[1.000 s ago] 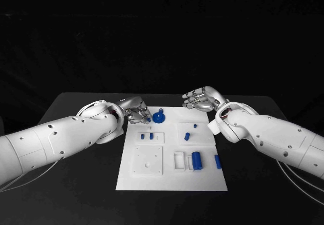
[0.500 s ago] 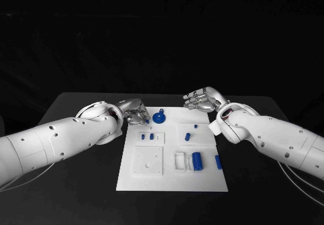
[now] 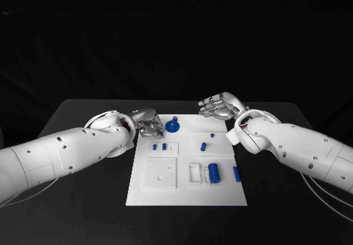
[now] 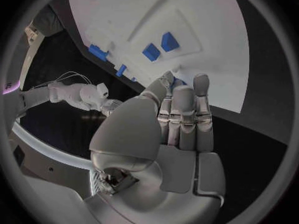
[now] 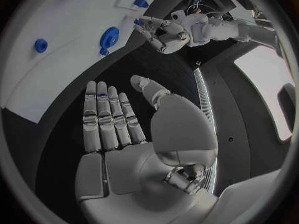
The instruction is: Assemble the parts on the task board
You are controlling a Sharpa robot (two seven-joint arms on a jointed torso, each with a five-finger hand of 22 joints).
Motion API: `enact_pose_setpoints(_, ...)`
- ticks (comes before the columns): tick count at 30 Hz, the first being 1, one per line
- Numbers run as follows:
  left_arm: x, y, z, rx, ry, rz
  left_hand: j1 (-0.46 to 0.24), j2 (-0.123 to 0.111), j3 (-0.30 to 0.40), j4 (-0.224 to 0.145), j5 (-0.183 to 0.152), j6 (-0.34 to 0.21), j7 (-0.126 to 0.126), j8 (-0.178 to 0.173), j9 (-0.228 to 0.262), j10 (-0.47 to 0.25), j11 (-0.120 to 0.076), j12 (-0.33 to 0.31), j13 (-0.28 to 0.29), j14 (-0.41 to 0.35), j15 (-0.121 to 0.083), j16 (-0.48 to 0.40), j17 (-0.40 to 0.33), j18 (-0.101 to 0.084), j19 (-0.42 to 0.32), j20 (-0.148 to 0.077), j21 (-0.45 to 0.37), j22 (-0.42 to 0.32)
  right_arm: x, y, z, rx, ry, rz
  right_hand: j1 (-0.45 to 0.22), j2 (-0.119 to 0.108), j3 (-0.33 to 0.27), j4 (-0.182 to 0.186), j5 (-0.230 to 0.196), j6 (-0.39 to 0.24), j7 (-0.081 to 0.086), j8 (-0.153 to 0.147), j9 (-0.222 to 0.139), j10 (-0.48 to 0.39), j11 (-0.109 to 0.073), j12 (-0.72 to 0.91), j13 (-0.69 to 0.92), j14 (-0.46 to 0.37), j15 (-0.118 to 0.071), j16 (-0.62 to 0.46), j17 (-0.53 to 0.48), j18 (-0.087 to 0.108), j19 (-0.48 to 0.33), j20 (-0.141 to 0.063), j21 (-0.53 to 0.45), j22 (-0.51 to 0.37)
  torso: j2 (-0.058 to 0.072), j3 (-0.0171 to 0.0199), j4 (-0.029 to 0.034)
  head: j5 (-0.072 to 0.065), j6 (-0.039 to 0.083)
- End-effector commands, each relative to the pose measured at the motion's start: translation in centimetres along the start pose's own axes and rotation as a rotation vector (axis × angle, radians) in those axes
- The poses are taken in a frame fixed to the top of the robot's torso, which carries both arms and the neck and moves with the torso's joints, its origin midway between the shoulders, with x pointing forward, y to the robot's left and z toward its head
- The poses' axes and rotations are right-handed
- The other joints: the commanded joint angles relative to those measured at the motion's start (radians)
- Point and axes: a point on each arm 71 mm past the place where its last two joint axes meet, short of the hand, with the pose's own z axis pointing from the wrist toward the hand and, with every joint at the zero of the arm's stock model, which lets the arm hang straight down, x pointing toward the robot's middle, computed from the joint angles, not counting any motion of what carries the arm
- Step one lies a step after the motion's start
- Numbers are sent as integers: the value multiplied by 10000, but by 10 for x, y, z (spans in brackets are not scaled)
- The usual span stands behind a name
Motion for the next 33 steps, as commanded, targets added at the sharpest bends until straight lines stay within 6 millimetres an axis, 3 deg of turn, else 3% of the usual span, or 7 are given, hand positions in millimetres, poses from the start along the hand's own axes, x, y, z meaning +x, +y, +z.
enact_pose_setpoints(1, 3, 0, 1, -73, 326, 102, 29, 52, -46, -7, 24, -9, 45, 35, 14, -37, 29, -26, 12, -7, 0, 13, -8, 136, 14, -8, -30, 196, 1, 2, 0, -125, 120, 28, -11, 12, 120, -19, 24, 63, -2, -29, -3, -5, -18, -40, -10, -43, -27, -29, -15, 79, -51, -20, 47, -12, -3, -1, -11, -3, -13)
enact_pose_setpoints(5, 6, 2, 1, -111, 431, 144, 7, 56, -53, 9, 21, -6, 40, 35, 14, -37, 27, -25, 12, -11, -2, 14, -7, 133, 16, -7, -26, 197, 1, 1, 0, -120, 113, 24, -11, 12, 120, -19, 24, 63, -2, -29, -3, -5, -18, -40, -10, -43, -27, -29, -15, 79, -51, -20, 47, -12, -1, 0, 13, -45, -91)
enact_pose_setpoints(18, 13, 3, 2, -135, 628, 224, 17, 57, -50, 4, 20, -13, 39, 34, 13, -48, 25, -25, 12, -17, -8, 17, -6, 129, 15, -13, -17, 198, 2, 2, 0, -136, 125, 32, -11, 12, 120, -19, 24, 63, -2, -29, -3, -5, -18, -40, -10, -43, -27, -29, -15, 79, -51, -20, 47, -12, 0, 5, -2, -83, -85)
enact_pose_setpoints(33, 12, 2, 4, -146, 438, 245, 41, 68, -23, -21, 22, -46, 52, 35, 13, -63, 36, -25, 12, -29, 3, 14, -8, 138, 6, -10, 8, 196, 2, 2, 0, -141, 126, 35, -11, 12, 120, -19, 24, 63, -2, -29, -3, -5, -18, -40, -10, -43, -27, -29, -15, 79, -51, -20, 47, -12, -5, -3, -6, -85, 14)
